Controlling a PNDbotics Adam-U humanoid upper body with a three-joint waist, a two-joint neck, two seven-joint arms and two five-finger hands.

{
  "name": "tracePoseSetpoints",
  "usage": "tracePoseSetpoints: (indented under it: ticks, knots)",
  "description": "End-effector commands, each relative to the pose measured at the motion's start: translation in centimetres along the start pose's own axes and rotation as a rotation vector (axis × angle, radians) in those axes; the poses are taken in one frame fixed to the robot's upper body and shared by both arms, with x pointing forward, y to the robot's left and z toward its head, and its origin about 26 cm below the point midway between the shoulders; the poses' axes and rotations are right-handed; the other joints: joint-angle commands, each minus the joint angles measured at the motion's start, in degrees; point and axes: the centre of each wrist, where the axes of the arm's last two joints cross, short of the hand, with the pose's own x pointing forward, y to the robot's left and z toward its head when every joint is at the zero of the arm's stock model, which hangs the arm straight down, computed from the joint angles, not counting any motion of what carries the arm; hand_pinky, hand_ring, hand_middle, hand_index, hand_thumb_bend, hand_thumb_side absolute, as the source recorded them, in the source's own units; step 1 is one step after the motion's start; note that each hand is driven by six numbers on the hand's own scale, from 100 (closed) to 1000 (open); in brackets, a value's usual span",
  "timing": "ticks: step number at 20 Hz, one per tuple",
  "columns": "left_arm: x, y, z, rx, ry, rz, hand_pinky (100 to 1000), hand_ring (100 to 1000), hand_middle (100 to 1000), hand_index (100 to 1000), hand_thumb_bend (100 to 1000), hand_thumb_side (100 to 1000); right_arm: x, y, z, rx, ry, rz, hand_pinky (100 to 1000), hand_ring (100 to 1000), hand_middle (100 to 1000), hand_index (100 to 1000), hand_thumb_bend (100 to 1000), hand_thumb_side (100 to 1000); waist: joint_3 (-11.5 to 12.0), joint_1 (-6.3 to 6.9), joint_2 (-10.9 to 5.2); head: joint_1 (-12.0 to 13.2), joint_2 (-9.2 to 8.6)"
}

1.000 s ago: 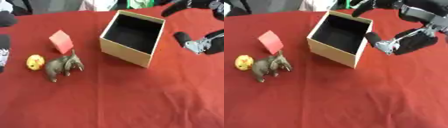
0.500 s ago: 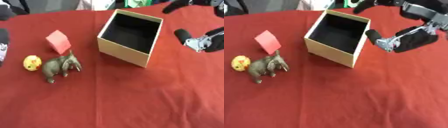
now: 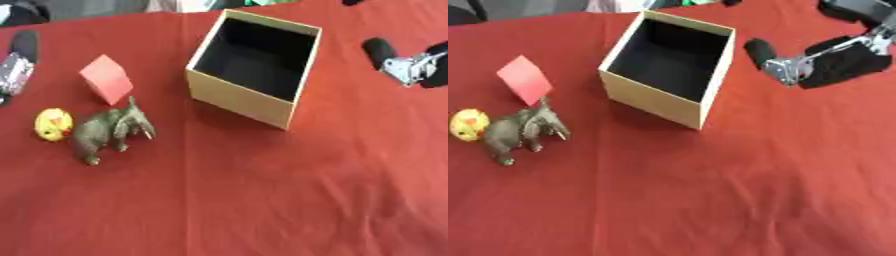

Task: Pick up objects on the table and place them in the box.

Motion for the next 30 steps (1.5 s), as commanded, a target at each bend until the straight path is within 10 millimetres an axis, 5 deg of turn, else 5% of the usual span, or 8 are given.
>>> tracePoseSetpoints:
  ticks: [1, 12, 24, 30]
  knots:
    - [0.4, 1.5, -0.5, -0.117, -0.015, -0.125, 861, 856, 745, 844, 264, 1000, 0.1, -1.4, 0.4, -0.011, 0.009, 0.051, 885, 949, 839, 825, 100, 349, 0.2, -0.07, -0.99, -0.4, -0.92]
    - [1.4, 1.0, -1.4, -0.473, -0.027, -0.243, 883, 867, 775, 883, 520, 1000, 0.2, -1.5, 0.2, -0.016, 0.005, 0.052, 884, 949, 838, 824, 100, 344, -0.2, -0.17, -1.03, 0.7, -1.34]
    - [2.5, -1.3, -1.4, -0.627, 0.039, -0.185, 836, 850, 787, 995, 514, 1000, 0.3, -1.1, 0.3, -0.003, -0.002, 0.037, 883, 941, 829, 813, 100, 352, -0.3, 0.21, -1.0, -0.5, -2.85]
    - [2.8, -1.7, -1.6, -0.641, 0.126, -0.16, 825, 847, 764, 900, 591, 1000, 0.3, -1.0, 0.4, 0.0, -0.002, 0.025, 884, 939, 828, 813, 100, 356, -0.4, 0.27, -1.04, -0.8, -2.53]
